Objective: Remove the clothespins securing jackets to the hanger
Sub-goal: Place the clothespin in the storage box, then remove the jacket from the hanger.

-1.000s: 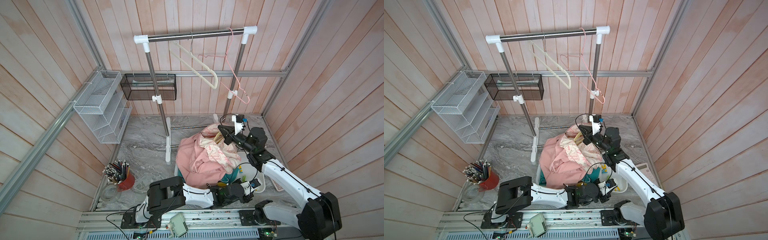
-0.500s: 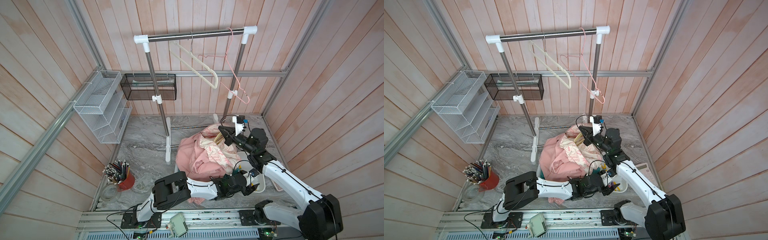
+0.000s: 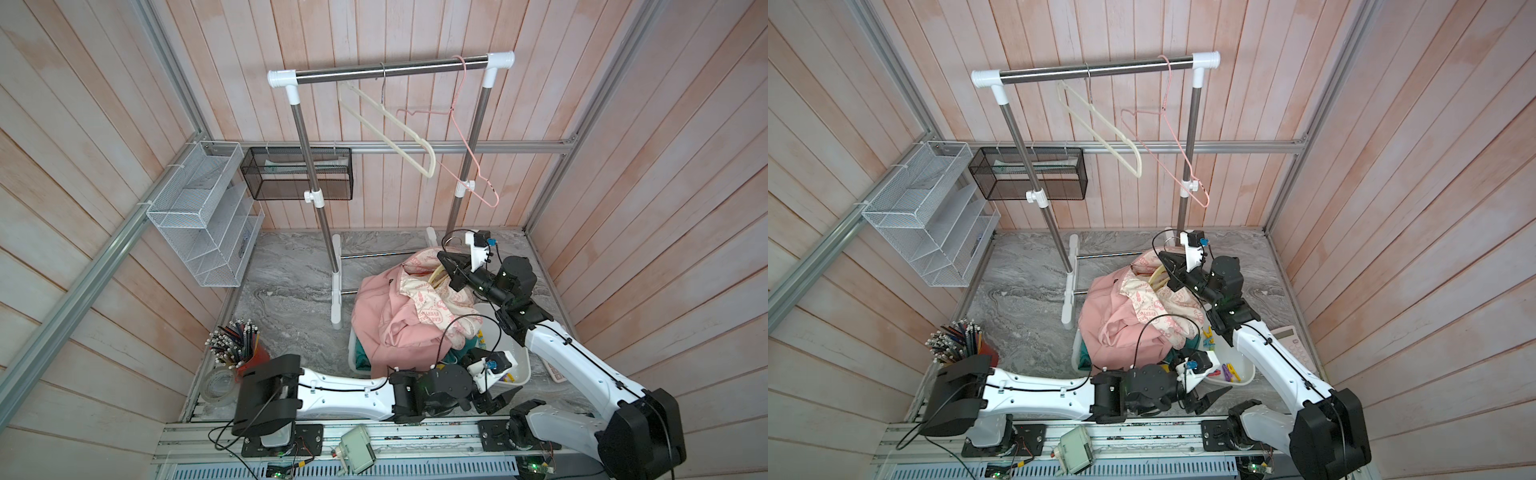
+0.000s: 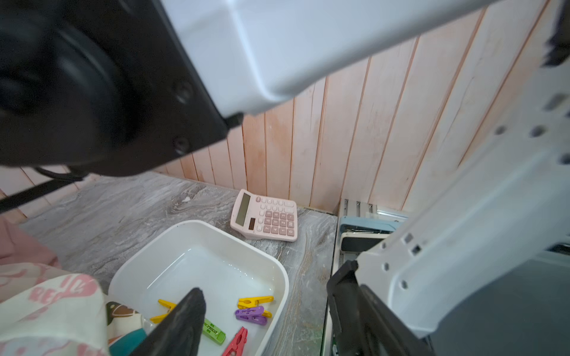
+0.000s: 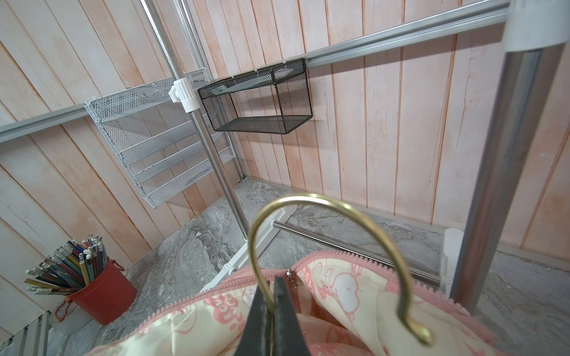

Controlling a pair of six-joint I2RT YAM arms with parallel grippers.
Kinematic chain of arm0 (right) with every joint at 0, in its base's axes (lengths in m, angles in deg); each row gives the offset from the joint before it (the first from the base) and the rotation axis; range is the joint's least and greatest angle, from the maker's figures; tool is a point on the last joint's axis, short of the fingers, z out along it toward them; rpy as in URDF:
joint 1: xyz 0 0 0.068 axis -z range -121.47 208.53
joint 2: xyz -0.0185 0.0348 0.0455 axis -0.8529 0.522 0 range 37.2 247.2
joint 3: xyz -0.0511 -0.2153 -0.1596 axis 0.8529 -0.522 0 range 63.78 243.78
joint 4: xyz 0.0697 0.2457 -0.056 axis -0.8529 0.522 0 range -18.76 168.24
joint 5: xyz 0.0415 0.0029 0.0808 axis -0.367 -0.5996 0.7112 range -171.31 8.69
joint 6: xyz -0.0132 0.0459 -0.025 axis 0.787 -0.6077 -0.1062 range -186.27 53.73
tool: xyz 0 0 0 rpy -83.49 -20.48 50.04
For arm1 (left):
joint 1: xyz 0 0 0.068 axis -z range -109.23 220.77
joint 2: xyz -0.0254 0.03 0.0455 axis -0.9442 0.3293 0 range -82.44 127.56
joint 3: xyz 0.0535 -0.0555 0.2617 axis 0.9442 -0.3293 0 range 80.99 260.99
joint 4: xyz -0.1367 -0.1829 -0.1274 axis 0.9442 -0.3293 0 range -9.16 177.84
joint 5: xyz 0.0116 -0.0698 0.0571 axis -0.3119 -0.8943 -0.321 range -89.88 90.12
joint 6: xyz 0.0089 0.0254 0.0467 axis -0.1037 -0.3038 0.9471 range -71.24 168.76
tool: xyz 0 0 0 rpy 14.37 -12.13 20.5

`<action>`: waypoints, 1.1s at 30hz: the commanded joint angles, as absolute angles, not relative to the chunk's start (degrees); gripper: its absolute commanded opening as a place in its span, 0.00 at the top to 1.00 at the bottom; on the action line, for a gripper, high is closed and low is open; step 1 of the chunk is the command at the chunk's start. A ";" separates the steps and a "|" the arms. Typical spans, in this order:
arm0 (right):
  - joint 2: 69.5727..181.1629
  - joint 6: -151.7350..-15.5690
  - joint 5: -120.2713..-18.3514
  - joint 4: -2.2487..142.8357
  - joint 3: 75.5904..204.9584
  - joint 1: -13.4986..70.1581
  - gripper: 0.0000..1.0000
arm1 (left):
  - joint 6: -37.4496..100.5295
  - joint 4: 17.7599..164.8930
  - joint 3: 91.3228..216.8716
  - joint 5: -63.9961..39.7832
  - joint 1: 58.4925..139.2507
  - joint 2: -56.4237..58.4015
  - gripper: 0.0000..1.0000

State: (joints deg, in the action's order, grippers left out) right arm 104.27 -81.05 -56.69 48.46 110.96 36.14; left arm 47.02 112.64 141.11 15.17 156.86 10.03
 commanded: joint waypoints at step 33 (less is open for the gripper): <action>104.10 -82.57 -57.09 49.37 113.12 36.20 1.00 | 9.03 75.93 114.72 34.46 150.23 -22.99 0.78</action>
State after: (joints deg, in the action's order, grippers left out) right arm 104.27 -81.64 -57.45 49.07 111.42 36.18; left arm 5.58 69.67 116.41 37.66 152.14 -21.12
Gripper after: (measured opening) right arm 0.051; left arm 0.282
